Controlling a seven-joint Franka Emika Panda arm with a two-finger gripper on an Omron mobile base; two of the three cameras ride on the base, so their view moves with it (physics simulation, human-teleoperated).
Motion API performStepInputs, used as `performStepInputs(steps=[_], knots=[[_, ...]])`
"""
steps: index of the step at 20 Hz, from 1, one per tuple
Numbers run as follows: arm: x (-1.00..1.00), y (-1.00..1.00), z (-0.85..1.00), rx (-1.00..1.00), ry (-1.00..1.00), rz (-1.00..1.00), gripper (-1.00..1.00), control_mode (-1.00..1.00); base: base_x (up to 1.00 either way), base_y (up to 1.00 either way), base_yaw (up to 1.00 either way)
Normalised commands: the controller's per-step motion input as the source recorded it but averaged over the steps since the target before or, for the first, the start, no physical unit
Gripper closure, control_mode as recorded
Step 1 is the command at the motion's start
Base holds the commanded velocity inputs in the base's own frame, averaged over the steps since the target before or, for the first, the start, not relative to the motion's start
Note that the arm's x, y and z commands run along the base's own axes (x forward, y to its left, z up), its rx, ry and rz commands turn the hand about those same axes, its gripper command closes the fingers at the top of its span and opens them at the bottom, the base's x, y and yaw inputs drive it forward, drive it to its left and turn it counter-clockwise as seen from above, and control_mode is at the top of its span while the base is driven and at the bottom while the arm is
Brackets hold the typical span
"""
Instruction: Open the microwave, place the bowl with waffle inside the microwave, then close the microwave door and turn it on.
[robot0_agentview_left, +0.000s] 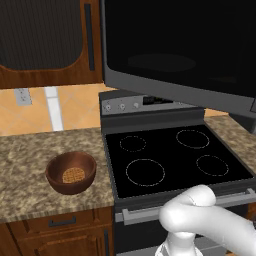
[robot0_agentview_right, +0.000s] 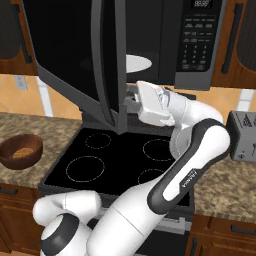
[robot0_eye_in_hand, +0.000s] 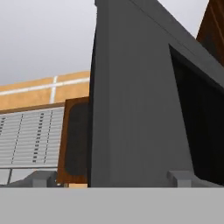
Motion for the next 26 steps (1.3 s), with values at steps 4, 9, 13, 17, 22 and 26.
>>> performStepInputs(steps=[4,9,13,17,22,26], knots=[[-0.54,0.58,0.05,0.0,-0.03,0.25,-1.0,-1.0,0.0,0.0,0.0],[-0.15,0.88,0.07,-0.03,-0.1,0.11,-1.0,-1.0,0.0,0.0,0.0],[-0.54,0.88,0.08,0.0,-0.13,0.03,-1.0,-1.0,0.0,0.0,0.0],[-0.8,0.9,0.1,-0.01,-0.13,0.05,-1.0,-1.0,0.0,0.0,0.0],[-0.67,0.97,0.11,-0.01,-0.17,0.03,-1.0,-1.0,0.0,0.0,0.0],[-0.21,1.0,0.21,-0.08,-0.11,0.0,-1.0,-1.0,0.0,0.0,0.0]])
